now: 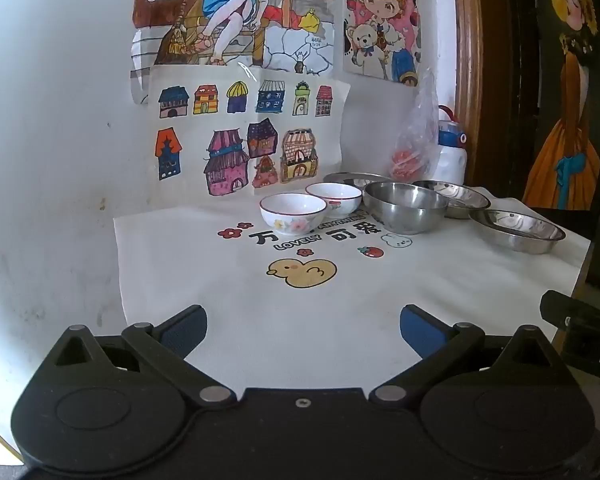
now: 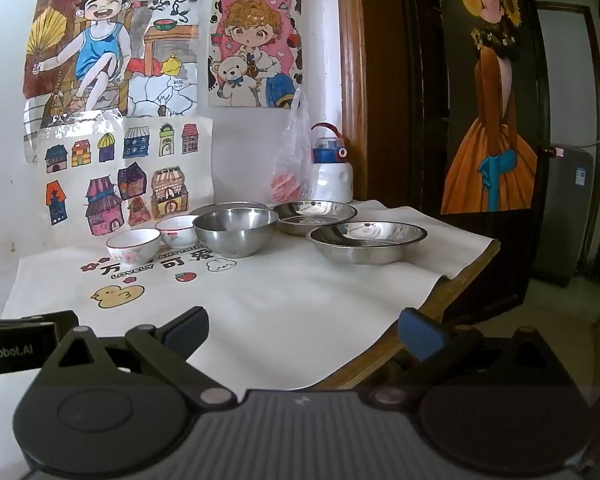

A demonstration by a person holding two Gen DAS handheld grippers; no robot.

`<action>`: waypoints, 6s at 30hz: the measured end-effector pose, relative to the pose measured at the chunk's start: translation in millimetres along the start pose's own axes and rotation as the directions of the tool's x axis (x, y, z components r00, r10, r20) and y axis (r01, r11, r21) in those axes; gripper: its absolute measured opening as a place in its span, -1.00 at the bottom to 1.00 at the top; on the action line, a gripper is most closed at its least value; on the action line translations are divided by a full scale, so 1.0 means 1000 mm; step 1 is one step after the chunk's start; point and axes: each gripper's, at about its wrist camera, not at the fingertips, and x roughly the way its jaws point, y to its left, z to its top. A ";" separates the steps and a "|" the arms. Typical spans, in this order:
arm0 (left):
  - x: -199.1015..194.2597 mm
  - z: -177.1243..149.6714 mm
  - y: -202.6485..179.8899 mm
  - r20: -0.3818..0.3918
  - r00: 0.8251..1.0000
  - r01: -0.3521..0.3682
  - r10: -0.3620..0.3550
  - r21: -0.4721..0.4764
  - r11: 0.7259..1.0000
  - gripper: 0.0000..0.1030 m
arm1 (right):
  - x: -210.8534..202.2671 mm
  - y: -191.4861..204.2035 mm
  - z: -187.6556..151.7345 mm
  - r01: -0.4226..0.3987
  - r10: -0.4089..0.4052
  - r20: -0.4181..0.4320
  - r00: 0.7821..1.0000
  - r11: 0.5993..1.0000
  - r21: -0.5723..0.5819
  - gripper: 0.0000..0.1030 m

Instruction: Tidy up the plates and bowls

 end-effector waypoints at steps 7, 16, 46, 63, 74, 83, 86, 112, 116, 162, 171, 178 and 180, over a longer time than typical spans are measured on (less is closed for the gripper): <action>-0.002 0.000 -0.001 -0.001 1.000 0.001 -0.001 0.000 1.000 0.99 | 0.000 0.000 0.000 -0.001 0.001 -0.001 1.000 1.000 0.003 1.00; -0.001 -0.001 -0.002 -0.007 1.000 0.005 -0.005 -0.007 1.000 0.99 | -0.001 0.001 0.000 -0.002 0.002 -0.001 1.000 1.000 0.003 1.00; -0.003 -0.001 0.000 -0.004 1.000 0.005 -0.005 -0.010 1.000 0.99 | -0.002 0.001 0.000 -0.011 0.011 -0.002 1.000 1.000 0.007 1.00; -0.003 -0.001 0.001 -0.004 1.000 0.007 -0.007 -0.012 1.000 0.99 | -0.003 0.001 -0.001 -0.010 0.010 -0.002 1.000 1.000 0.007 1.00; -0.003 -0.001 0.001 -0.004 1.000 0.007 -0.007 -0.013 1.000 0.99 | -0.004 0.000 -0.001 -0.011 0.011 -0.001 1.000 1.000 0.007 1.00; -0.003 -0.001 0.001 -0.004 1.000 0.008 -0.008 -0.014 1.000 0.99 | -0.003 -0.001 -0.001 -0.011 0.011 -0.001 1.000 1.000 0.007 1.00; -0.003 0.001 0.000 -0.001 1.000 0.010 -0.010 -0.007 1.000 0.99 | -0.003 0.001 -0.001 -0.012 0.012 -0.005 1.000 1.000 0.006 1.00; 0.064 0.045 -0.020 -0.075 0.984 0.162 -0.162 0.000 0.987 0.99 | 0.079 -0.044 0.018 0.031 -0.031 0.004 1.000 0.998 -0.054 1.00; 0.088 0.058 -0.033 -0.114 0.966 0.233 -0.234 -0.020 0.972 0.99 | 0.096 -0.064 0.024 0.060 -0.060 0.004 0.998 0.998 -0.023 1.00; 0.250 0.092 -0.180 -0.283 0.833 0.453 -0.475 -0.142 0.880 0.55 | 0.209 -0.156 0.044 0.074 -0.070 -0.036 0.997 0.988 0.137 0.47; 0.258 0.090 -0.184 -0.308 0.823 0.456 -0.476 -0.140 0.879 -0.16 | 0.213 -0.151 0.046 0.052 -0.045 -0.045 0.998 0.986 0.160 0.00; 0.258 0.088 -0.185 -0.306 0.809 0.476 -0.502 -0.160 0.865 -0.52 | 0.207 -0.147 0.046 0.057 -0.050 -0.047 0.998 0.984 0.168 -0.36; 0.255 0.087 -0.185 -0.304 0.808 0.479 -0.505 -0.162 0.863 -0.53 | 0.203 -0.148 0.046 0.062 -0.055 -0.050 0.997 0.983 0.173 -0.44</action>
